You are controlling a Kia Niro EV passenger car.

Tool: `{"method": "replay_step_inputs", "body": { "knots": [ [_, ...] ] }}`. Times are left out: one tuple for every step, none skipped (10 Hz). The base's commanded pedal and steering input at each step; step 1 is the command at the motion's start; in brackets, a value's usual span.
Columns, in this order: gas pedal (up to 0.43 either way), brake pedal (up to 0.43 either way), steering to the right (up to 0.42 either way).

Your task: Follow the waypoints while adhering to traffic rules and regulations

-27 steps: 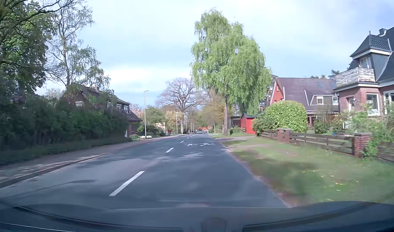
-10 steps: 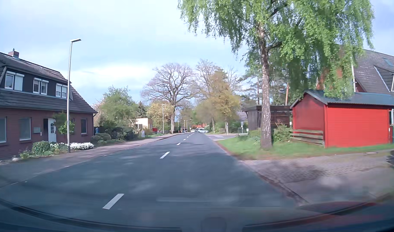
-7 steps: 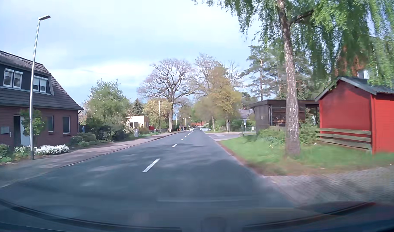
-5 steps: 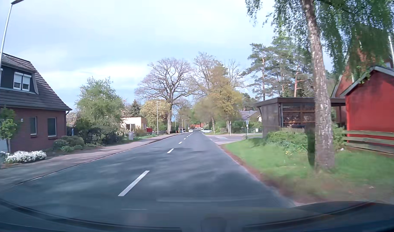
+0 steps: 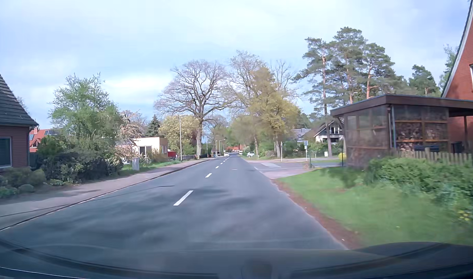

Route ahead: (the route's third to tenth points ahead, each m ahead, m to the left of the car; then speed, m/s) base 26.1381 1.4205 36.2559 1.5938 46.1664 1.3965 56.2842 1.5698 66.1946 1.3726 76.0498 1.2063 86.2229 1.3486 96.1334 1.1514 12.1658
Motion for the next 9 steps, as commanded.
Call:
{"method": "replay_step_inputs", "body": {
  "knots": [
    [0.047,0.0,-0.001],
    [0.047,0.0,-0.002],
    [0.047,0.0,-0.001],
    [0.047,0.0,-0.001],
    [0.047,0.0,-0.001],
    [0.047,0.0,-0.001],
    [0.047,0.0,-0.002],
    [0.047,0.0,-0.002],
    [0.047,0.0,-0.003]
  ]
}}
